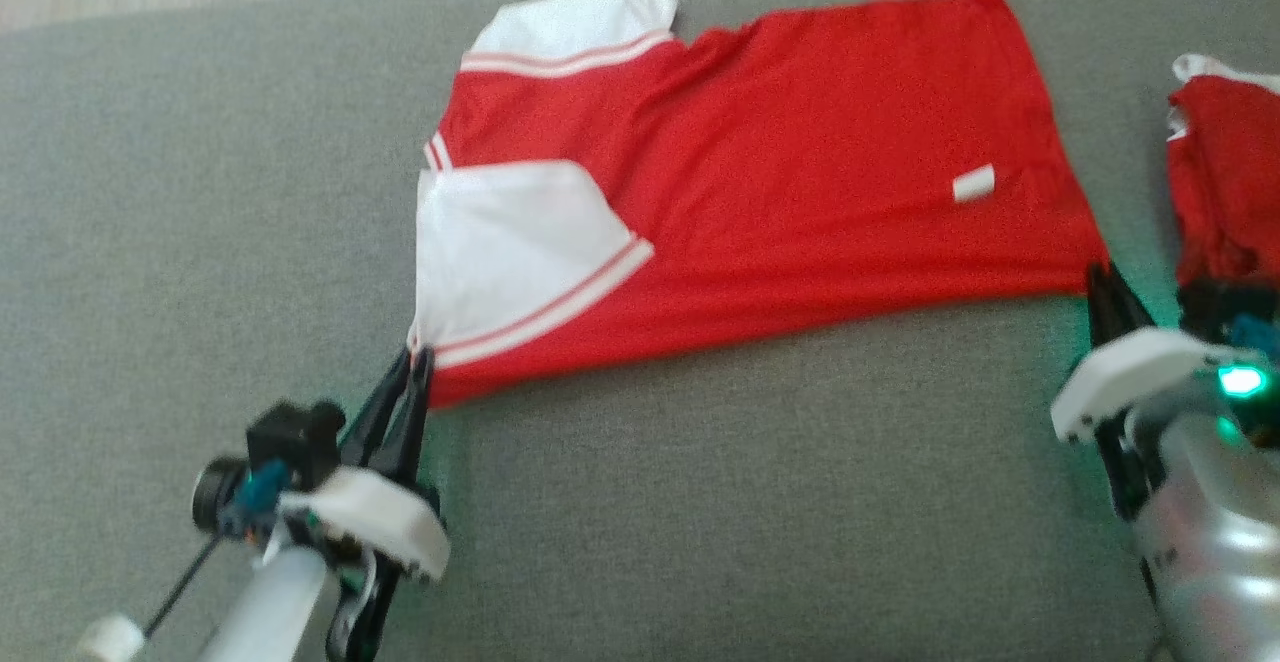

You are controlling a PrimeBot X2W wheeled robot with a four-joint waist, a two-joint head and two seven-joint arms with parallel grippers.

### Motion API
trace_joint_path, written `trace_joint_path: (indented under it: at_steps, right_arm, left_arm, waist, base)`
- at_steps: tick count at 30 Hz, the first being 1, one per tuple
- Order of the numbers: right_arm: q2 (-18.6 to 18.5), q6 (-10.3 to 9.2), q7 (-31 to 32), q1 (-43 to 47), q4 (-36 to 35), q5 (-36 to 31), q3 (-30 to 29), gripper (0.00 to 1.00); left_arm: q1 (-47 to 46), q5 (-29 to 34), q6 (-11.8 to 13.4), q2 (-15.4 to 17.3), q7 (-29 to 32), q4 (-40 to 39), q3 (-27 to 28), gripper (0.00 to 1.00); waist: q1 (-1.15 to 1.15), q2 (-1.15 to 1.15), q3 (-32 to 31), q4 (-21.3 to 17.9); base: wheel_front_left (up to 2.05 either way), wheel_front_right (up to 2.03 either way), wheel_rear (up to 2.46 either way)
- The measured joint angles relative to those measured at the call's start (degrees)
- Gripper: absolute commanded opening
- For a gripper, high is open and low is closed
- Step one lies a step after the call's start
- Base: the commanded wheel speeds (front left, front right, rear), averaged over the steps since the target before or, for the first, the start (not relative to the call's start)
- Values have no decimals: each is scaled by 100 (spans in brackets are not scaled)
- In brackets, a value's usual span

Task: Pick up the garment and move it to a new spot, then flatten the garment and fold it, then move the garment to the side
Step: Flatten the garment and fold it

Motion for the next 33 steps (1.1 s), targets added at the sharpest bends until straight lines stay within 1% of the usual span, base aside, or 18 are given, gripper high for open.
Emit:
trace_joint_path:
  at_steps: [6, 10, 13, 14, 17, 22, 23, 24, 25, 26, 27, 33]
  right_arm:
    - [-325, 1, -21, 821, -414, 337, 371, 0]
    - [-483, 1, -36, 1363, -799, 537, 511, 0]
    - [-531, 1, -36, 1778, -1062, 660, 544, 0]
    - [-542, 1, -36, 2061, -1238, 724, 542, 0]
    - [-539, 1, -29, 2415, -1523, 777, 483, 0]
    - [-527, 1, 157, 2768, -1941, 771, 325, 0]
    - [-514, 1, 205, 2813, -2012, 743, 271, 27]
    - [-503, 1, 246, 2867, -2104, 712, 232, 65]
    - [-489, 1, 270, 2915, -2176, 675, 176, 100]
    - [-476, 1, 288, 2969, -2257, 641, 99, 100]
    - [-471, 1, 321, 3019, -2323, 615, 33, 100]
    - [-448, 0, 447, 3337, -2987, 425, -181, 100]
  left_arm:
    - [778, 41, 133, 171, -73, -321, -23, 0]
    - [1158, 41, 231, 209, -92, -623, -57, 0]
    - [1444, 30, 282, 209, -91, -776, -112, 0]
    - [1665, 27, 302, 209, -91, -835, -175, 0]
    - [1963, 15, 378, 208, -91, -903, -222, 0]
    - [2087, 41, 433, 221, -92, -934, -332, 0]
    - [2086, 41, 433, 221, -101, -933, -344, 0]
    - [2084, 42, 433, 222, -103, -928, -352, 9]
    - [2084, 47, 433, 225, -122, -915, -361, 27]
    - [2081, 66, 433, 230, -126, -891, -371, 76]
    - [2080, 93, 436, 243, -145, -850, -372, 100]
    - [1927, 94, 426, 315, -131, -798, -387, 100]
  waist:
    - [-1, 0, -312, -54]
    - [-1, 0, -472, -58]
    - [-1, 0, -564, -56]
    - [-1, 0, -623, -58]
    - [-1, 0, -694, -70]
    - [-1, 0, -767, -93]
    - [-1, 0, -784, -92]
    - [-1, 0, -802, -94]
    - [-1, 0, -818, -95]
    - [-1, 0, -831, -97]
    - [-1, 0, -839, -100]
    - [0, 0, -841, -154]
  base:
    - [0, 0, 0]
    - [0, 0, 0]
    - [0, 0, 0]
    - [0, 0, 0]
    - [0, 0, 0]
    - [0, 0, 0]
    - [0, 0, 0]
    - [0, 0, 0]
    - [0, 0, 0]
    - [0, 0, 0]
    - [0, 0, 0]
    - [0, 0, 0]
